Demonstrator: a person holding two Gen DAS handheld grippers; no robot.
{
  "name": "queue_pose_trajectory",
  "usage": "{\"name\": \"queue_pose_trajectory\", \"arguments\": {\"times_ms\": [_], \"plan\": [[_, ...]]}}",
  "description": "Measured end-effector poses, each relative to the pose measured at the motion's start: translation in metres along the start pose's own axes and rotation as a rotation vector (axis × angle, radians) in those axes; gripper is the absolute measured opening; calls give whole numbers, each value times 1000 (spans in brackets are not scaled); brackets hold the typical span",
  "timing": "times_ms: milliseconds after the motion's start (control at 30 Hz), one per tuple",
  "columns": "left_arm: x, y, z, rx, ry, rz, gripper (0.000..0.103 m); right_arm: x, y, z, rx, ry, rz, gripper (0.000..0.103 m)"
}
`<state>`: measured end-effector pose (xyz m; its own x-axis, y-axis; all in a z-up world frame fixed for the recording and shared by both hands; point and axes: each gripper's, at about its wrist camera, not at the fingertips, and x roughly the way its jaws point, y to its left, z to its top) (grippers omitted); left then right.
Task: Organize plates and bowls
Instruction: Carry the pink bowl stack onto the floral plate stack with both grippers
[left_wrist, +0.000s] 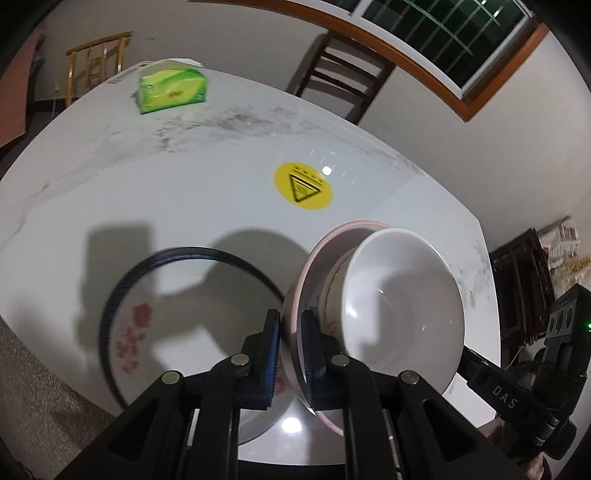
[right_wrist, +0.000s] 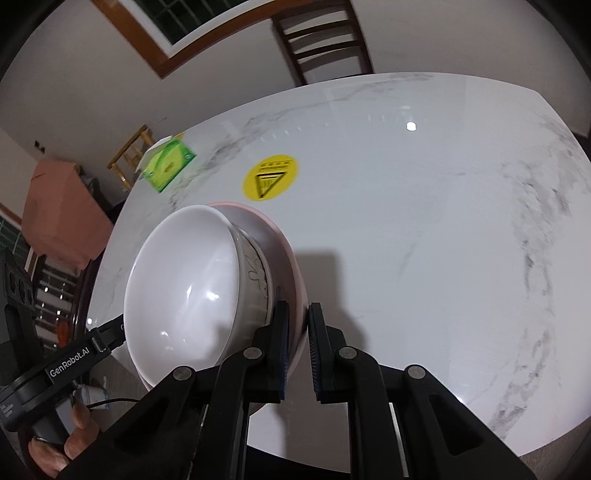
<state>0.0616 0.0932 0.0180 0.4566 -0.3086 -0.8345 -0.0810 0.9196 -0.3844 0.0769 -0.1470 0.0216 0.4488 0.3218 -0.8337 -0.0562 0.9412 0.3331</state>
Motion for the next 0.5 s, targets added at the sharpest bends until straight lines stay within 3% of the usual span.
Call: {"name": "queue_pose_trajectory", "arguments": {"times_ms": [500], "plan": [[-24, 75, -6, -117, -35, 55, 10, 38, 68, -8, -111, 76, 35, 12]]}}
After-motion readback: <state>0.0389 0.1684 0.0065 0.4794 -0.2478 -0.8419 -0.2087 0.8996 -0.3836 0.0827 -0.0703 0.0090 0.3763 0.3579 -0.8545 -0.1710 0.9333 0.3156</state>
